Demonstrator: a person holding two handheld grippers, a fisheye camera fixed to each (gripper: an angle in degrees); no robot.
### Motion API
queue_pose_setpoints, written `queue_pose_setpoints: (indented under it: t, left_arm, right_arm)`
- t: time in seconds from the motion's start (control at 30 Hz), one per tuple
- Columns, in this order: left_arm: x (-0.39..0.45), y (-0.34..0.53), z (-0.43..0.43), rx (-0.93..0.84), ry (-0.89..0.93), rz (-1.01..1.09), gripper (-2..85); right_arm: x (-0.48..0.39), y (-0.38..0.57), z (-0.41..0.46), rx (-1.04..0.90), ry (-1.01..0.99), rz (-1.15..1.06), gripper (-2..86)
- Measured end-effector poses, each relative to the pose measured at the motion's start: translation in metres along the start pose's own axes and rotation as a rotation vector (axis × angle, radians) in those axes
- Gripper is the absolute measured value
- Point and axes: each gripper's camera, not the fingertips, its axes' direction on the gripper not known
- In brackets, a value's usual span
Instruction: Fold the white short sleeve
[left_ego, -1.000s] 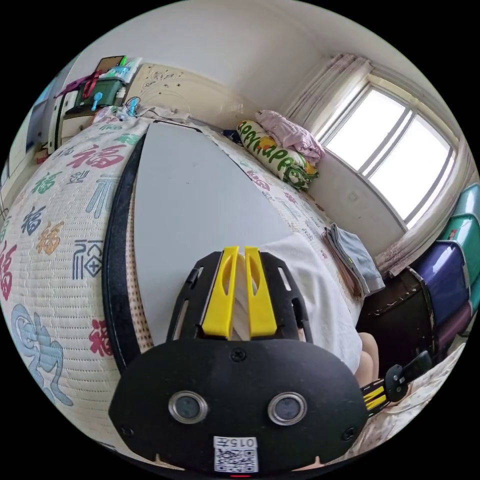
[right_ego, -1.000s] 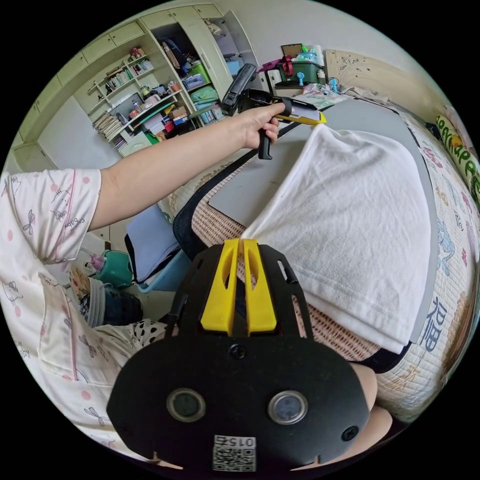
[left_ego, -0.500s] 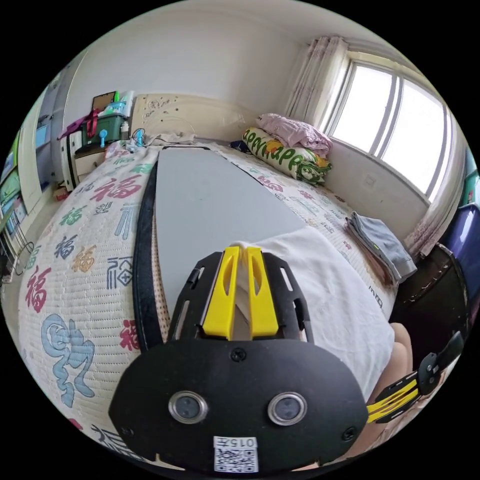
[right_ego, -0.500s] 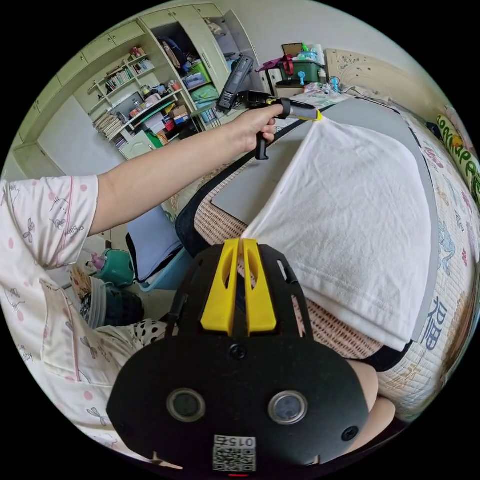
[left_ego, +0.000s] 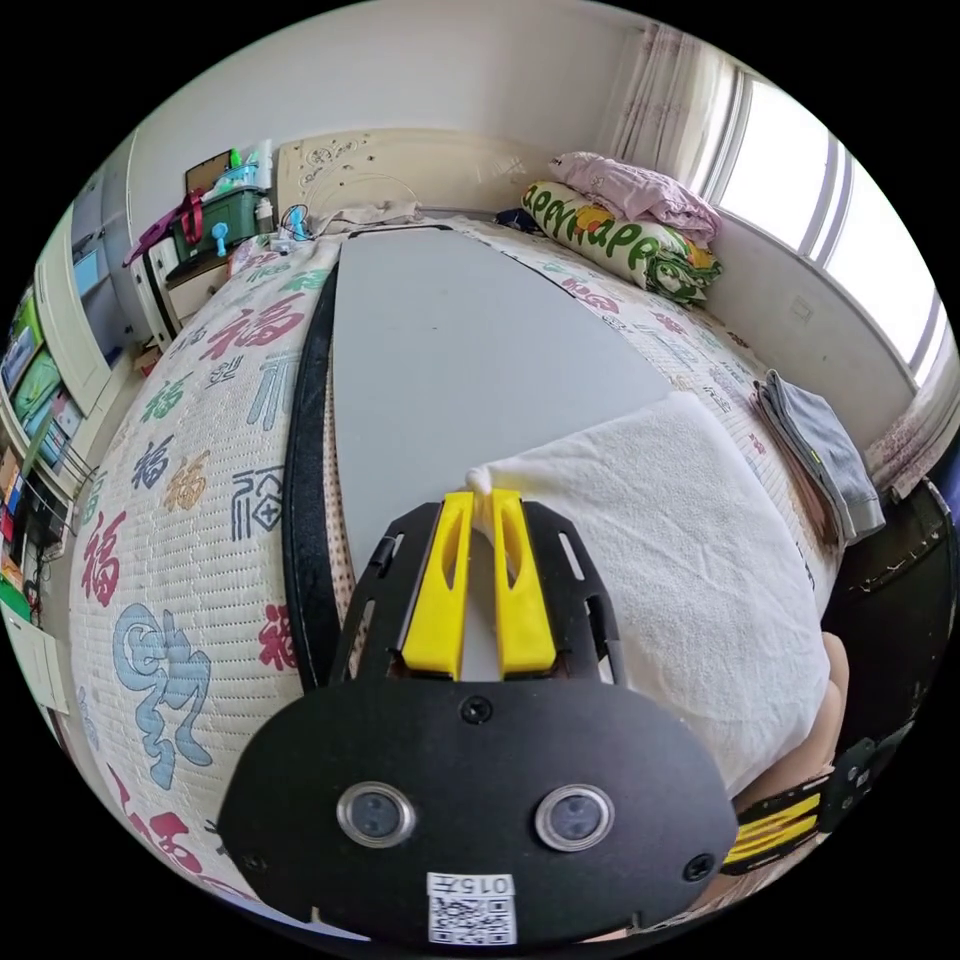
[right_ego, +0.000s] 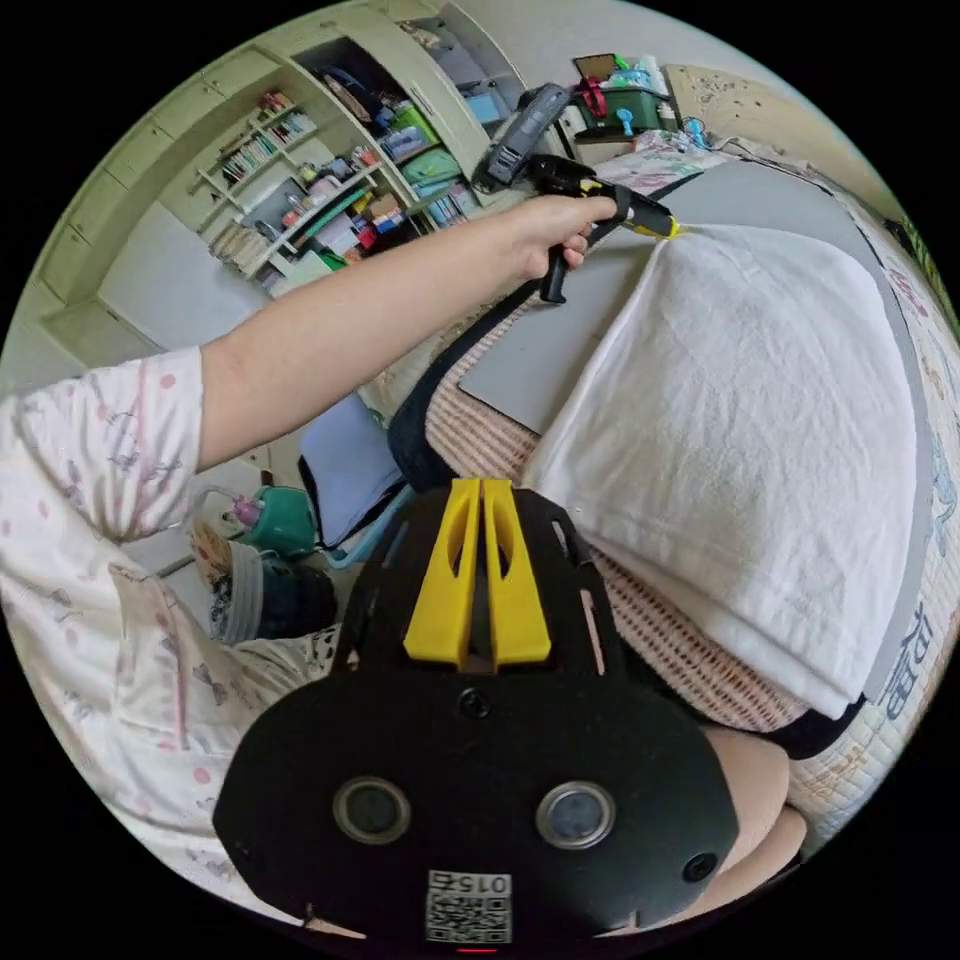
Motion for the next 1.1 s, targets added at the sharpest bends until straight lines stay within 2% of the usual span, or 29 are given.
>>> queue_pose_setpoints:
  t: [0.07,0.13,0.2,0.27,0.3,0.33,0.37,0.47,0.57,0.67,0.87,1.0,1.03,1.1]
  left_arm:
    - [0.008,0.001,0.000,0.010,-0.007,-0.014,3.7]
    - [0.017,0.000,0.001,0.011,-0.012,-0.031,4.3]
    - [0.021,-0.001,0.002,0.009,-0.010,-0.044,4.8]
    - [0.022,-0.002,0.004,0.008,-0.002,-0.061,5.3]
    - [0.021,-0.002,0.005,0.007,0.008,-0.077,5.6]
    - [0.019,-0.002,0.007,0.006,0.021,-0.095,6.0]
    - [0.017,-0.002,0.008,0.006,0.029,-0.107,6.2]
    - [0.005,0.001,0.013,0.003,0.085,-0.176,7.4]
    - [-0.008,0.005,0.019,0.001,0.135,-0.238,8.2]
    - [-0.018,0.011,0.025,0.001,0.176,-0.276,8.2]
    - [-0.001,0.011,0.025,0.010,0.069,-0.185,5.8]
    - [0.001,0.014,0.028,0.017,-0.012,-0.150,5.6]
    - [-0.003,0.016,0.029,0.021,-0.006,-0.164,5.6]
    - [-0.035,0.030,0.031,0.058,0.130,-0.273,6.1]
  right_arm:
    - [-0.021,0.045,-0.025,0.181,-0.202,0.019,-0.1]
    - [-0.041,0.080,-0.068,0.371,-0.231,0.044,-0.3]
    - [-0.068,0.116,-0.125,0.589,-0.156,0.089,-0.4]
    - [-0.122,0.168,-0.206,0.889,-0.046,0.138,-0.4]
    - [-0.141,0.183,-0.223,0.972,-0.029,0.131,-0.5]
    - [-0.185,0.215,-0.251,1.136,0.006,0.097,-0.5]
    - [-0.236,0.242,-0.265,1.268,0.062,0.051,-0.5]
    - [-0.353,0.290,-0.264,1.451,0.121,-0.083,-0.5]
    - [-0.429,0.318,-0.240,1.493,0.033,-0.182,-0.5]
    - [-0.495,0.340,-0.212,1.514,0.040,-0.190,-0.5]
    - [-0.620,0.369,-0.196,1.545,0.035,-0.217,-0.3]
    - [-0.677,0.361,-0.215,1.499,-0.031,-0.239,0.4]
    - [-0.696,0.352,-0.225,1.468,-0.034,-0.259,1.1]
    - [-0.719,0.337,-0.240,1.396,0.002,-0.267,4.5]
